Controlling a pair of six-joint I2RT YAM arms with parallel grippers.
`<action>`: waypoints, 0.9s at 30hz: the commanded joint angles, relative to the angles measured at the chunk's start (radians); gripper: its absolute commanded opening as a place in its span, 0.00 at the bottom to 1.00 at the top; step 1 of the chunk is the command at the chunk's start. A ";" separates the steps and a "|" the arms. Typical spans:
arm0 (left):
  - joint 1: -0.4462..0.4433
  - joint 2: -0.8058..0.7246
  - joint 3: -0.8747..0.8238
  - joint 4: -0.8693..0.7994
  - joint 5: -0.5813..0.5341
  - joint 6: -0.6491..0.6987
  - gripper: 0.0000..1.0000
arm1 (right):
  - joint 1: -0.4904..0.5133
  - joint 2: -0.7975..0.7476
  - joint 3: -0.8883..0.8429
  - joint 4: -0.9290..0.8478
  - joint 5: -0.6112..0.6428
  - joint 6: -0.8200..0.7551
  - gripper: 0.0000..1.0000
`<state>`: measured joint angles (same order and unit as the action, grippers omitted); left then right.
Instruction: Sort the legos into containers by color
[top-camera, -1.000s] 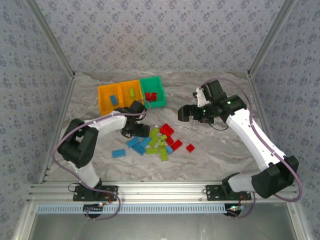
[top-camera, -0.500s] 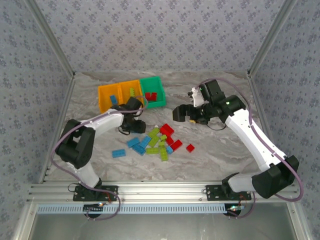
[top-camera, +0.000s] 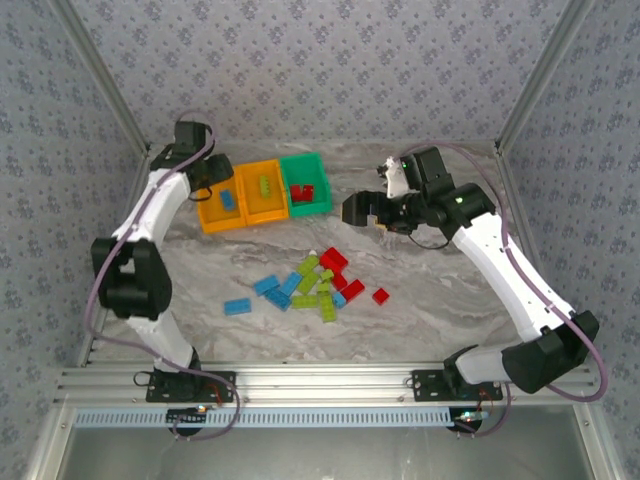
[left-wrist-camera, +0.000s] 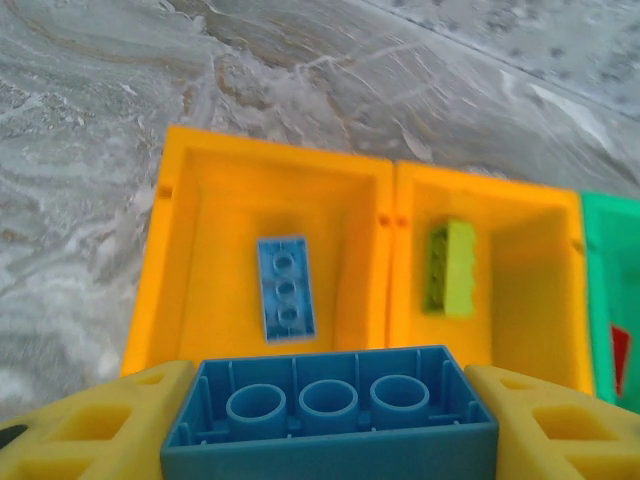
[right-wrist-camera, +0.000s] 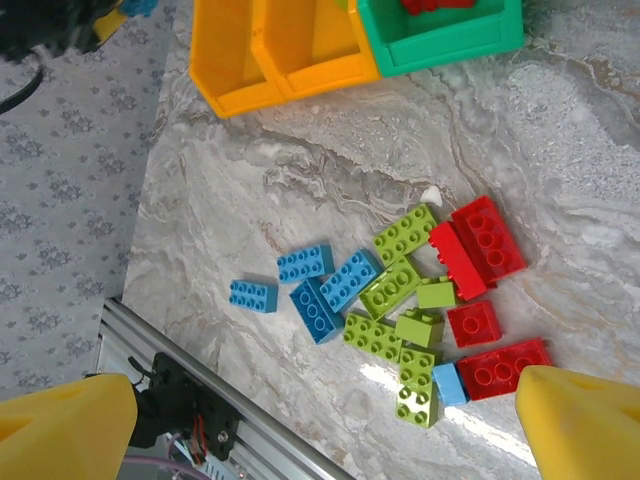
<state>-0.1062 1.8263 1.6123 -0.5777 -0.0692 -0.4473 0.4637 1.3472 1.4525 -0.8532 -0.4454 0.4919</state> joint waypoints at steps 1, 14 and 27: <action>0.006 0.147 0.120 -0.089 0.002 -0.022 0.52 | 0.007 -0.006 0.039 -0.041 0.036 0.018 1.00; 0.012 0.187 0.250 -0.152 0.021 0.010 0.74 | 0.005 -0.048 -0.004 -0.013 0.060 0.047 1.00; -0.102 -0.285 0.024 -0.106 0.229 0.125 0.76 | 0.043 0.073 -0.086 -0.038 0.151 -0.044 1.00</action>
<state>-0.1505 1.6642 1.6810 -0.6956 0.0460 -0.4034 0.4786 1.3785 1.3911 -0.8581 -0.3584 0.4995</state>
